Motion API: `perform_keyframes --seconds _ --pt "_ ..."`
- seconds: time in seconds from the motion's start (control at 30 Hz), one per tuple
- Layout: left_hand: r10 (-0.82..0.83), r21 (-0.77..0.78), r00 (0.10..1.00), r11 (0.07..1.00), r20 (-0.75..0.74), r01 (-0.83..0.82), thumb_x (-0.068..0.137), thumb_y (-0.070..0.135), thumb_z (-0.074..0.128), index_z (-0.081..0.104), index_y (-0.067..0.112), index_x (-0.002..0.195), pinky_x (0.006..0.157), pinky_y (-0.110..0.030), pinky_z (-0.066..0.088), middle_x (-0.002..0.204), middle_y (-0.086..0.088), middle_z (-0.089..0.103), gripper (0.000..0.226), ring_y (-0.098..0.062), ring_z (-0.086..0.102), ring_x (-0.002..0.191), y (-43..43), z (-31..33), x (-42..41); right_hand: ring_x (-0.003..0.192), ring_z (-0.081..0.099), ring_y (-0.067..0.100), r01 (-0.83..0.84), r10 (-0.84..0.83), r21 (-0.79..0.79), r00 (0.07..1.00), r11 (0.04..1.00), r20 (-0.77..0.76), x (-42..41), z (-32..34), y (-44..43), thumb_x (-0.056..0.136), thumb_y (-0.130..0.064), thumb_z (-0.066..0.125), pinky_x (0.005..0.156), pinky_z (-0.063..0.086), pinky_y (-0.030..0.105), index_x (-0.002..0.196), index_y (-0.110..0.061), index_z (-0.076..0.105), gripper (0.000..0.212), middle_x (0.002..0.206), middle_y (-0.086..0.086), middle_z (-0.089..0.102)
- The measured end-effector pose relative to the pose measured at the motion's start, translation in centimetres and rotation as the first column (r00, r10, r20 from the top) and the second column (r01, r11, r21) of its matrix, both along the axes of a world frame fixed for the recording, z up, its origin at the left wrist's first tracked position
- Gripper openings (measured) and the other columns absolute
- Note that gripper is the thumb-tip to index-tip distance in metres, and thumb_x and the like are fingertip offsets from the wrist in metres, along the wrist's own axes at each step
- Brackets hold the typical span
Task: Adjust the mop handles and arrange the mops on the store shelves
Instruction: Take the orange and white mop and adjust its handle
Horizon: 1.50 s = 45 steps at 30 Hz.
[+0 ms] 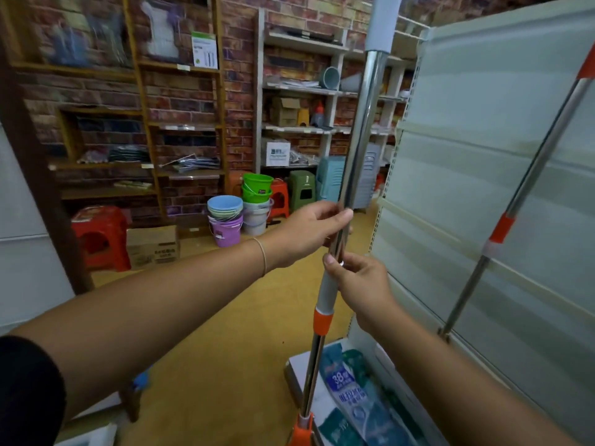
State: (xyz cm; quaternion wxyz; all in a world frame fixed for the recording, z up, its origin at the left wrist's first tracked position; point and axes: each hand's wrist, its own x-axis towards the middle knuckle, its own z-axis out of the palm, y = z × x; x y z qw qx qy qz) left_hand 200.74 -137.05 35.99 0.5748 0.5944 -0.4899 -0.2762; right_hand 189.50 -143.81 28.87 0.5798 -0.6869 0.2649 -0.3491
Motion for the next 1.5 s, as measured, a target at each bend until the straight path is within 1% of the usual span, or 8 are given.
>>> perform_keyframes --seconds 0.33,0.67,0.83,0.97,1.07,1.2,1.33,1.5 --pt "-0.131 -0.095 0.978 0.989 -0.161 0.117 0.102 0.026 0.046 0.054 0.003 0.106 0.080 -0.037 0.059 0.086 -0.013 0.064 0.025 -0.022 0.067 0.075 -11.0 0.4 -2.4 0.070 0.056 0.012 0.164 -0.165 -0.032 0.986 0.986 -0.032 -2.0 -0.4 -8.5 0.089 -0.026 0.073 0.065 0.047 0.029 0.078 -0.023 0.072 0.011 0.075 0.002 0.063" --pt "-0.303 -0.093 0.948 0.951 -0.094 0.295 0.103 0.024 0.045 0.055 0.009 0.094 0.082 -0.045 0.057 0.083 -0.010 0.064 0.020 -0.025 0.067 0.076 -18.8 -0.7 -3.3 0.062 0.052 0.008 0.348 -0.352 -0.059 0.929 0.936 -0.117 -3.9 -1.1 -13.4 0.091 -0.030 0.069 0.057 0.040 0.021 0.095 -0.016 0.075 0.015 0.073 0.001 0.062" --pt "-0.405 -0.083 0.911 0.913 -0.083 0.398 0.102 0.025 0.047 0.056 0.012 0.093 0.085 -0.048 0.057 0.085 -0.009 0.066 0.018 -0.026 0.068 0.081 -22.3 -1.4 -2.1 0.073 0.059 0.018 0.432 -0.438 -0.077 0.882 0.899 -0.174 -3.2 -1.2 -15.3 0.092 -0.032 0.068 0.065 0.048 0.035 0.094 -0.018 0.073 0.016 0.082 0.012 0.068" --pt "-0.482 -0.063 0.875 0.875 -0.032 0.480 0.101 0.026 0.048 0.058 0.014 0.095 0.087 -0.049 0.057 0.087 -0.009 0.067 0.016 -0.028 0.070 0.084 -24.9 -1.6 -1.0 0.086 0.066 0.020 0.463 -0.460 -0.048 0.855 0.885 -0.240 -2.7 -0.8 -16.6 0.092 -0.035 0.067 0.081 0.057 0.043 0.102 -0.018 0.071 0.020 0.090 0.005 0.070" --pt "-0.553 -0.059 0.833 0.832 -0.030 0.551 0.102 0.023 0.047 0.057 0.014 0.095 0.087 -0.050 0.057 0.086 -0.008 0.066 0.015 -0.027 0.069 0.083 -26.2 -1.4 -0.7 0.091 0.067 0.029 0.438 -0.420 -0.031 0.837 0.899 -0.351 -3.1 0.7 -17.7 0.092 -0.028 0.068 0.094 0.052 0.057 0.098 -0.017 0.071 0.013 0.098 0.010 0.071" --pt "-0.600 -0.060 0.797 0.795 0.064 0.603 0.102 0.022 0.048 0.059 0.015 0.093 0.088 -0.047 0.056 0.085 -0.004 0.068 0.016 -0.024 0.068 0.082 -27.9 -1.8 -0.3 0.101 0.067 0.029 0.451 -0.390 0.037 0.808 0.892 -0.441 -4.3 4.7 -19.1 0.091 -0.006 0.066 0.098 0.050 0.048 0.105 -0.014 0.067 0.016 0.105 0.010 0.072" --pt "-0.652 -0.056 0.753 0.751 0.093 0.657 0.101 0.021 0.049 0.061 0.002 0.106 0.083 -0.039 0.058 0.088 -0.008 0.068 0.023 -0.027 0.069 0.083 -29.0 -1.8 0.4 0.104 0.066 0.027 0.570 -0.543 -0.004 0.781 0.822 -0.307 -4.8 9.6 -20.3 0.090 0.000 0.065 0.093 0.053 0.041 0.129 -0.007 0.057 0.040 0.117 0.015 0.066" --pt "-0.713 -0.070 0.689 0.687 0.130 0.723 0.101 0.025 0.049 0.061 0.005 0.102 0.080 -0.036 0.059 0.085 -0.006 0.069 0.024 -0.021 0.072 0.080 -30.0 -1.9 1.2 0.101 0.068 0.029 0.567 -0.569 -0.076 0.822 0.820 0.001 -2.9 16.0 -19.5 0.088 0.006 0.061 0.094 0.054 0.043 0.130 -0.006 0.055 0.044 0.116 0.022 0.065"
